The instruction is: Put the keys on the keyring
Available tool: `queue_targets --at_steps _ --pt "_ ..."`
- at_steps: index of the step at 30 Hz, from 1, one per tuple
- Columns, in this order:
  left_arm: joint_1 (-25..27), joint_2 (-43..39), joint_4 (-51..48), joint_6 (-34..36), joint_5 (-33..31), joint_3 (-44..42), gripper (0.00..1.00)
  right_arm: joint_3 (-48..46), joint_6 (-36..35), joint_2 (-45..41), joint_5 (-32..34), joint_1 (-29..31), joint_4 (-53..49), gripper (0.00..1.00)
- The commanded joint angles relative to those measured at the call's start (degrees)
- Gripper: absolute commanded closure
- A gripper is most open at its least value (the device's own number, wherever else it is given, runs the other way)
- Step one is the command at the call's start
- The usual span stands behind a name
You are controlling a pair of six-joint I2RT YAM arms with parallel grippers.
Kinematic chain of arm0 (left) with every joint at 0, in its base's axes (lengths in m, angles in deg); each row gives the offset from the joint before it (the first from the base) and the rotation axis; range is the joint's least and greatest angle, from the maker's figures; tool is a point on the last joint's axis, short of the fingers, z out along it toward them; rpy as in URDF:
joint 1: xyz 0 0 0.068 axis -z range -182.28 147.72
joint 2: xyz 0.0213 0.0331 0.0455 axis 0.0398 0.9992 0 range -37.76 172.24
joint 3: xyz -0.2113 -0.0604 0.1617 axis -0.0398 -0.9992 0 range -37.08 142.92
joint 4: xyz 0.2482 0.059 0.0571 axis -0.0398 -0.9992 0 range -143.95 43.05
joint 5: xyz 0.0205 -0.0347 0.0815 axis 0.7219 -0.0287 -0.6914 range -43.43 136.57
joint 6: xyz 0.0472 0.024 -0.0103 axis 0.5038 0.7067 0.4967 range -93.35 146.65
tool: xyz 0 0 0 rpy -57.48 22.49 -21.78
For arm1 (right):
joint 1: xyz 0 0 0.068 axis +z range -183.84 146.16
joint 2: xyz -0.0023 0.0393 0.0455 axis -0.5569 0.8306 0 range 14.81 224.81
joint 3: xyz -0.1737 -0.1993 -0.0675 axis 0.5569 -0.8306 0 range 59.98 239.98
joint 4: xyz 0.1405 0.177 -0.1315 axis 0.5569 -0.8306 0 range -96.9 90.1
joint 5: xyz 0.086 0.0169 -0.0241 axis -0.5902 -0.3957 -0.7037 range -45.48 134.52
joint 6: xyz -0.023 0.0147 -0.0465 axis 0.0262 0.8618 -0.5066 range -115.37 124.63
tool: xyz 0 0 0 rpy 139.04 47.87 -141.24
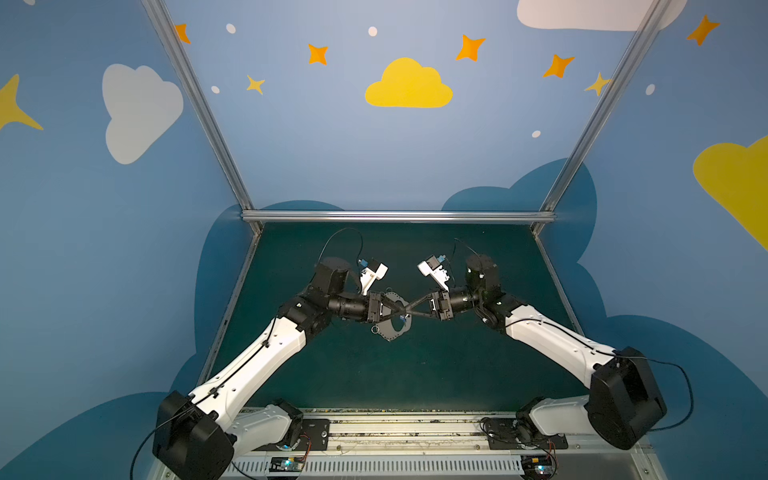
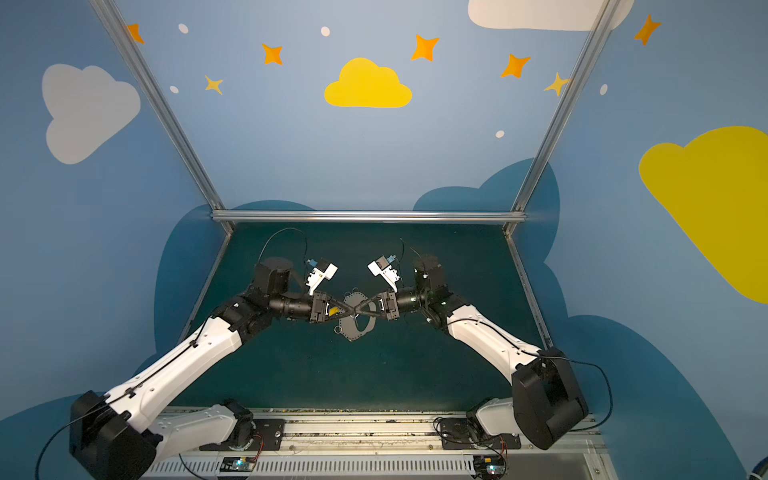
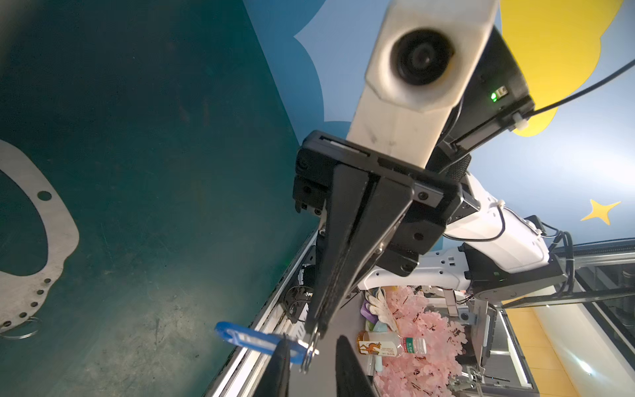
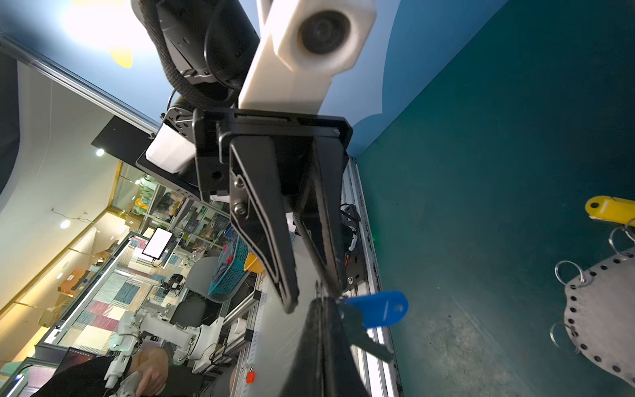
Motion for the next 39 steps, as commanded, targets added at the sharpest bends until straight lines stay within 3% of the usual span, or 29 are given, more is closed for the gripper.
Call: queue_targets --at_steps 1,7,11,15,21,26,34,37,39 --pt "0.2 0.0 -1.2 2.1 1.5 1.2 0.78 1.6 -1.3 -0.4 -1.7 0.1 -0.7 1.0" --pt "0.5 0.0 1.0 1.2 1.8 0.5 0.89 2.0 -1.8 -0.6 -2.0 0.1 -2.0 0.98" --pt "0.5 -0.6 3.2 0.2 -0.9 -0.6 0.96 1.5 -1.6 -2.0 0.7 0.0 -2.1 0.78" --pt "0.5 -2.8 10.1 -4.7 -5.9 -4.3 0.96 -3.3 3.9 -6.1 9.2 -0.6 4.7 0.63" --pt "1.1 -6.6 19.7 -11.8 -14.8 -10.8 0.95 -12.3 15.5 -10.4 22.9 1.2 20.2 0.55" --pt "2.0 -7.5 23.3 -14.1 -17.5 -12.7 0.94 -12.6 16.1 -10.6 28.6 4.5 21.0 0.51" --pt "3.4 -7.9 25.7 -15.0 -18.7 -13.6 0.94 -12.6 19.3 -5.8 29.5 6.2 27.7 0.5" --pt "3.4 -8.5 25.8 -15.1 -19.4 -14.0 0.95 -12.6 19.3 -5.3 29.1 6.4 28.2 0.53" --pt "3.5 -9.1 25.7 -15.5 -20.2 -14.4 0.95 -12.6 19.4 -5.0 28.4 6.6 28.8 0.61"
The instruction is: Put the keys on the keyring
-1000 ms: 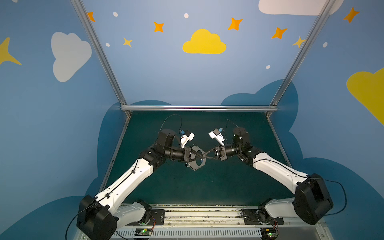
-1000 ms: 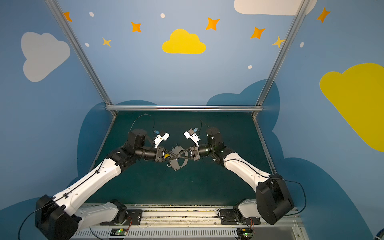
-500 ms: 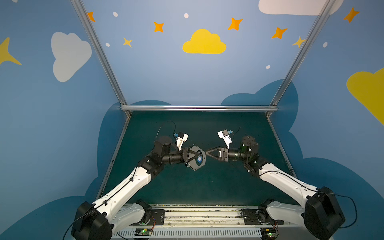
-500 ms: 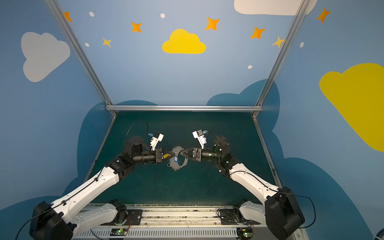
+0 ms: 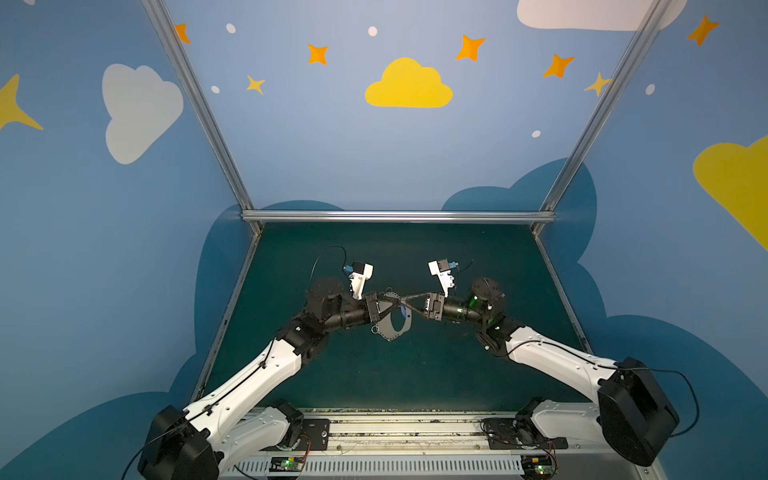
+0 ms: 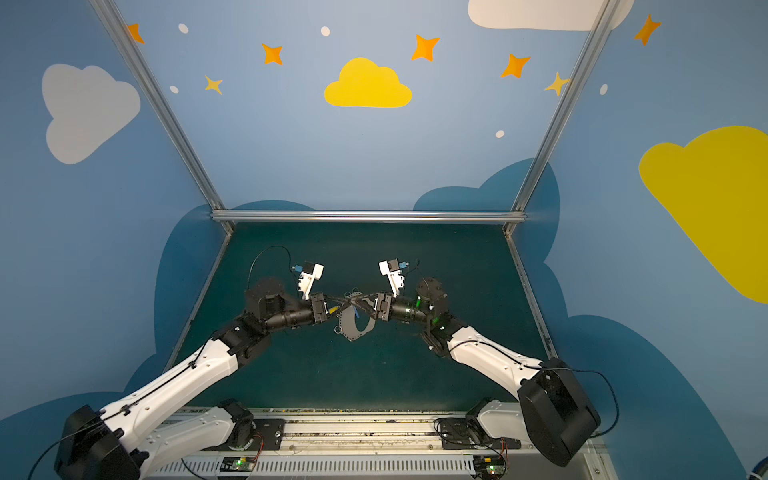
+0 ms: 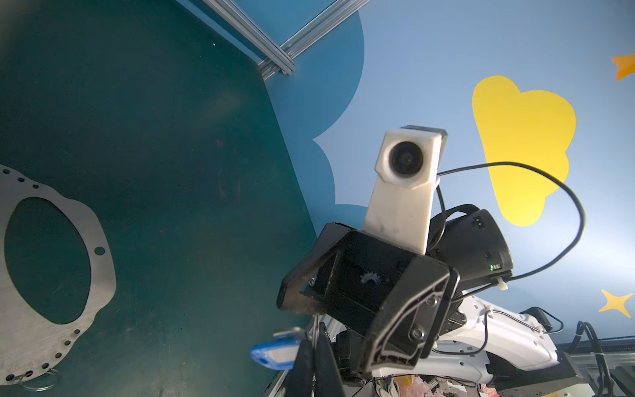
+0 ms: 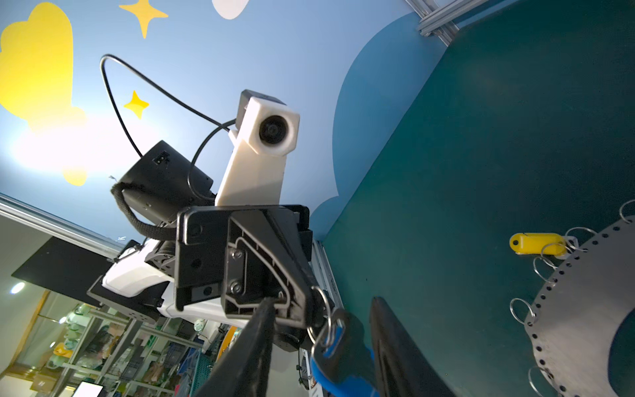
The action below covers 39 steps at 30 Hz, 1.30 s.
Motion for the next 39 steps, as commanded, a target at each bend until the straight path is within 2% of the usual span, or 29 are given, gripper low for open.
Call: queue_targets --at_steps 1,4,8,12,17,21,24,26,28,35,39 --pt "0.2 -1.8 2.1 -0.5 -2.0 -0.5 0.95 0.1 0.8 0.3 -0.6 0.4 4.3 0.65" --pt "0.1 -2.4 2.1 -0.6 -3.0 -0.9 0.94 0.5 1.7 1.2 -2.2 0.6 5.6 0.68" --pt "0.2 -2.4 2.6 -0.5 -2.8 -0.9 0.94 1.1 2.2 2.9 -4.0 1.0 6.8 0.62" --pt "0.2 -2.6 2.8 -0.6 -3.0 -1.0 0.95 1.1 2.9 3.8 -4.3 1.0 8.2 0.66" --pt "0.2 -3.6 1.9 -0.1 -3.8 -1.2 0.95 1.1 3.6 4.4 -5.6 1.0 9.7 0.85" --pt "0.2 -3.8 1.7 -0.1 -4.1 -1.2 0.94 0.9 3.6 4.2 -5.8 1.0 9.7 0.94" --pt "0.2 -4.4 1.3 -0.1 -4.6 -1.4 0.88 0.8 3.3 3.8 -5.8 1.0 9.1 1.0" --pt "0.0 -5.0 0.2 0.0 -5.3 -1.3 0.79 0.5 2.7 3.2 -5.1 1.0 7.9 1.0" --pt "-0.1 -6.2 -1.6 0.2 -6.3 -1.2 0.67 0.2 2.5 2.3 -4.3 0.8 7.1 1.0" --pt "-2.5 -10.4 -7.2 -0.1 -9.3 -2.4 0.59 -1.8 1.3 -0.7 -3.0 -0.5 2.4 1.0" --pt "-2.8 -10.4 -12.6 -0.1 -11.9 -2.3 0.53 -1.4 -1.9 -3.3 -1.6 -1.4 -7.2 1.0"
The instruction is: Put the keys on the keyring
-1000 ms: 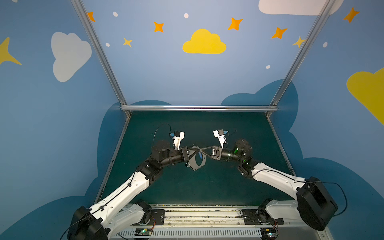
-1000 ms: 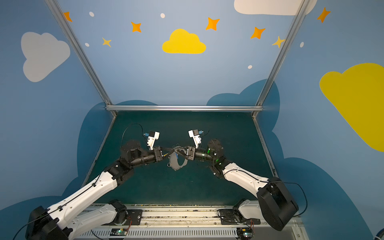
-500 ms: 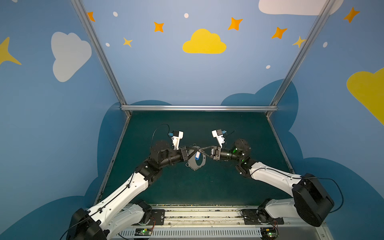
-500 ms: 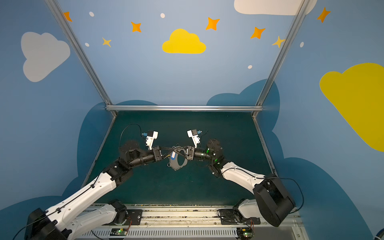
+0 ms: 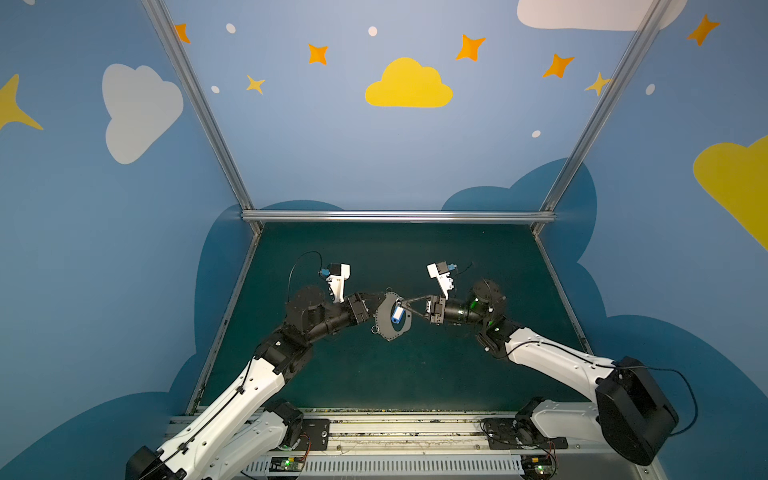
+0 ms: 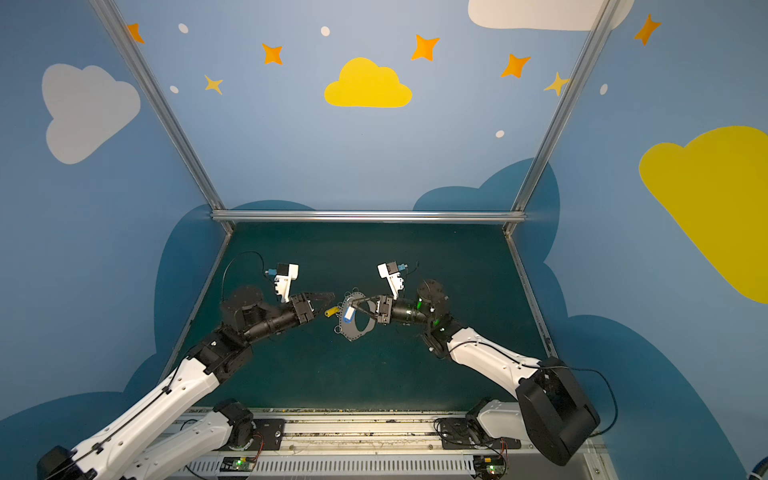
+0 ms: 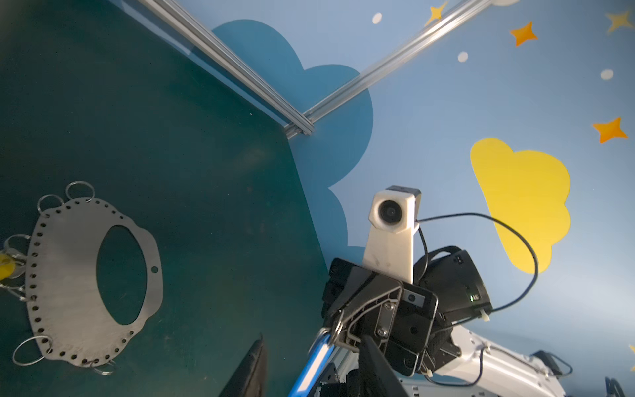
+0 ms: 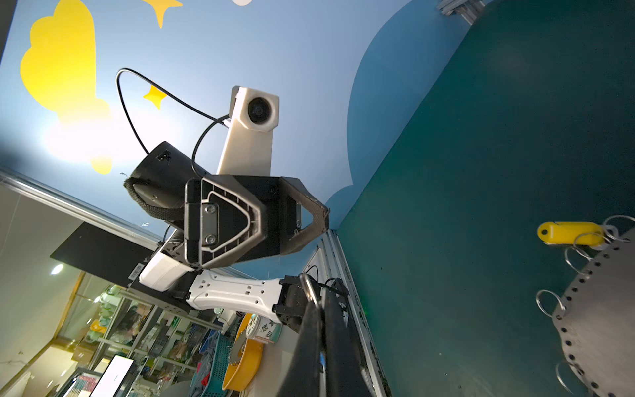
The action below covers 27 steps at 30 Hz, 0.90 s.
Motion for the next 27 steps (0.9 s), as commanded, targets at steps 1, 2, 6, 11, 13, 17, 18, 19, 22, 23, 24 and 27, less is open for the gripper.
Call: queue_targets --at_steps 1,2,6,11,13,17,18,19,22,23,24,27 --pt "-0.2 0.5 -6.7 0.7 -2.9 -0.3 0.51 0.1 -4.2 -3.2 2.1 -1.0 -9.7 1.0" --pt "-0.3 1.0 -8.1 0.8 -3.3 -0.1 0.5 0.1 -5.3 -4.0 2.9 -1.4 -12.4 1.0" --pt "0.2 6.2 -13.2 1.6 -3.2 0.3 0.49 -0.6 -10.3 -7.9 6.5 -3.4 -24.3 1.0" --pt "2.2 14.9 -16.9 0.1 -4.3 1.1 0.48 -2.9 -16.6 -12.1 13.6 -4.0 -36.4 1.0" --pt "3.1 18.7 -19.4 -0.1 -6.0 2.9 0.47 -4.4 -17.4 -13.2 15.4 -4.0 -37.8 1.0" --pt "3.7 27.1 -22.7 -1.1 -6.0 6.2 0.46 -7.0 -17.5 -14.5 16.8 -4.0 -37.9 1.0" --pt "3.8 28.9 -22.6 -1.8 -6.0 6.4 0.45 -7.5 -17.3 -14.5 16.8 -4.0 -37.7 1.0" --pt "3.8 30.5 -21.7 -2.2 -5.5 6.5 0.45 -7.9 -17.3 -14.4 16.6 -4.0 -37.3 1.0" --pt "4.4 34.1 -20.6 -3.4 -5.3 7.4 0.45 -9.0 -17.3 -13.0 16.0 -3.7 -35.8 1.0" --pt "4.5 35.1 -20.7 -3.6 -5.4 8.0 0.45 -9.2 -17.2 -12.3 15.9 -3.5 -35.5 1.0" --pt "4.6 36.4 -21.1 -3.6 -5.3 8.7 0.44 -9.5 -17.1 -11.4 15.8 -3.2 -34.9 1.0" --pt "4.7 40.2 -22.6 -3.3 -4.7 10.8 0.45 -9.9 -16.8 -9.6 15.7 -2.5 -33.1 1.0"
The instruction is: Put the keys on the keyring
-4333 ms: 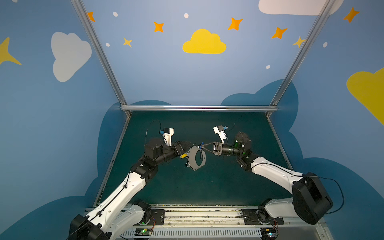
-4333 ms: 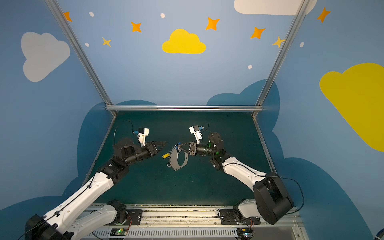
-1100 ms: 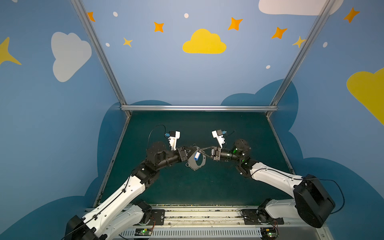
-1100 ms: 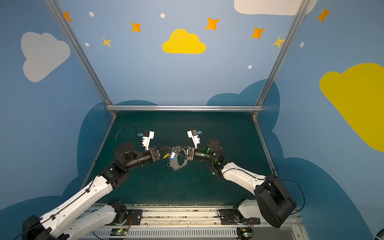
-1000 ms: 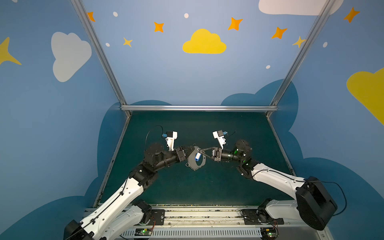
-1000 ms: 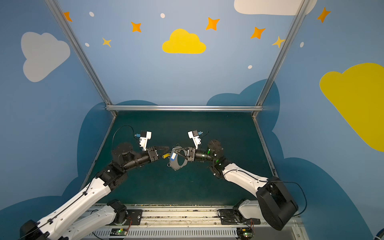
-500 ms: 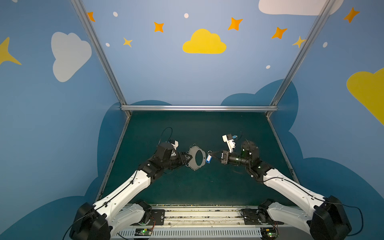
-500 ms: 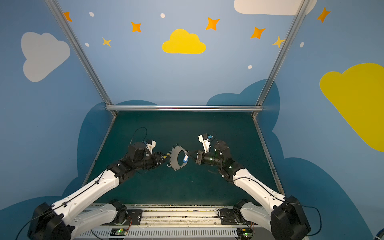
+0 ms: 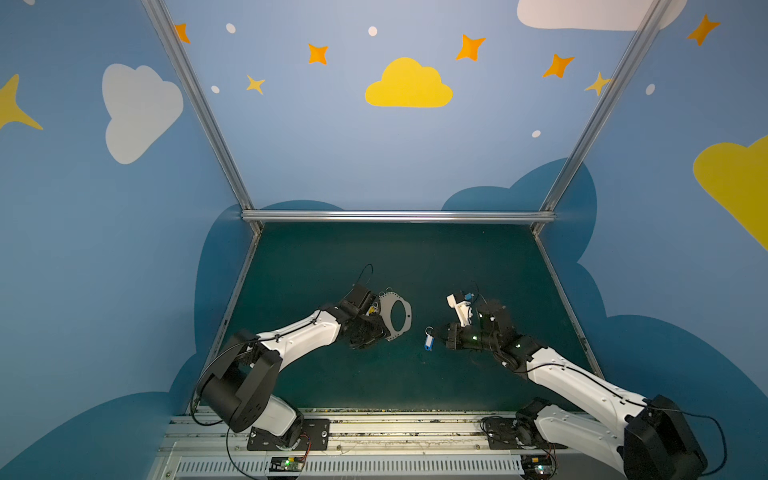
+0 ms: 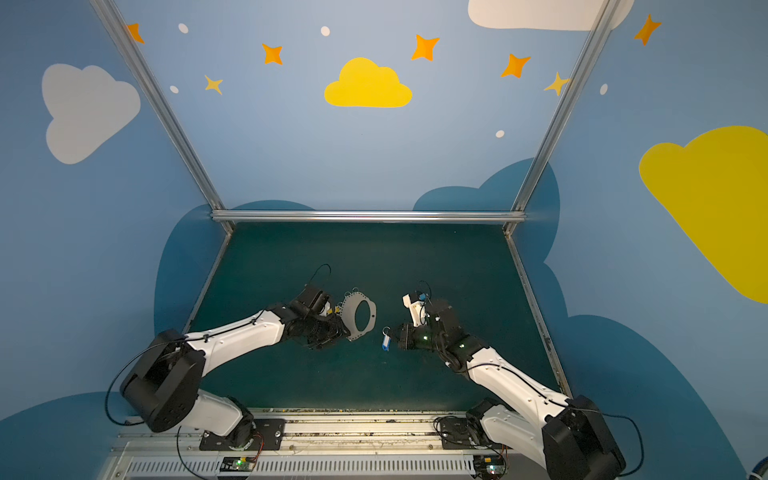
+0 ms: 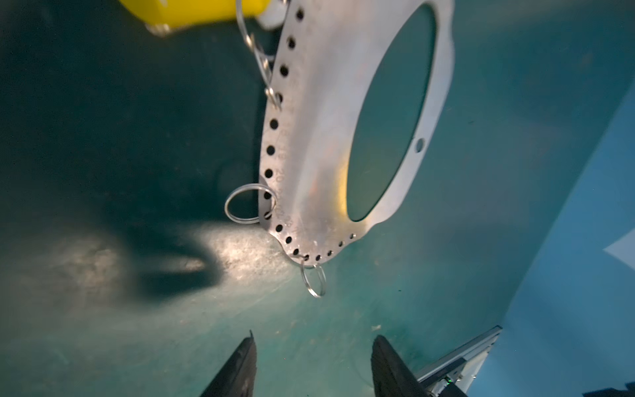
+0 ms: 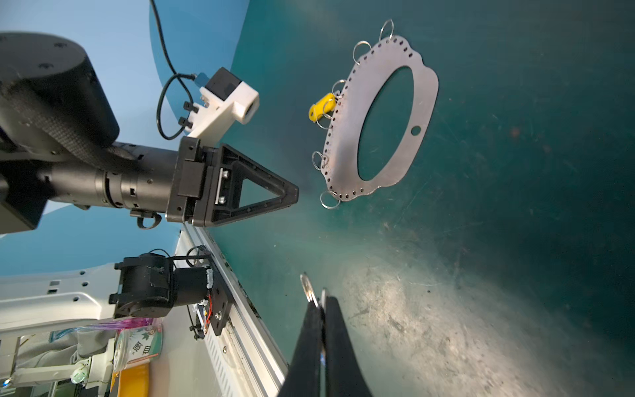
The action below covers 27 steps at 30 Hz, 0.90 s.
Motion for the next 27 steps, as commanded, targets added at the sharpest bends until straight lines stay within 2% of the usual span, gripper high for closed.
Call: queue_targets --at_steps 1,16,27 --pt "0.3 2.9 -1.4 -0.5 0.5 2.4 0.46 -0.8 -0.4 1.6 0.2 0.9 2.8 1.0" --pt "0.4 10.4 2.1 -2.7 0.9 4.9 0.63 0.3 -0.2 5.3 0.6 3.5 5.3 1.0" --pt "0.4 11.8 2.5 -2.8 -0.2 5.4 0.87 0.9 -0.7 6.9 1.2 5.0 5.1 1.0"
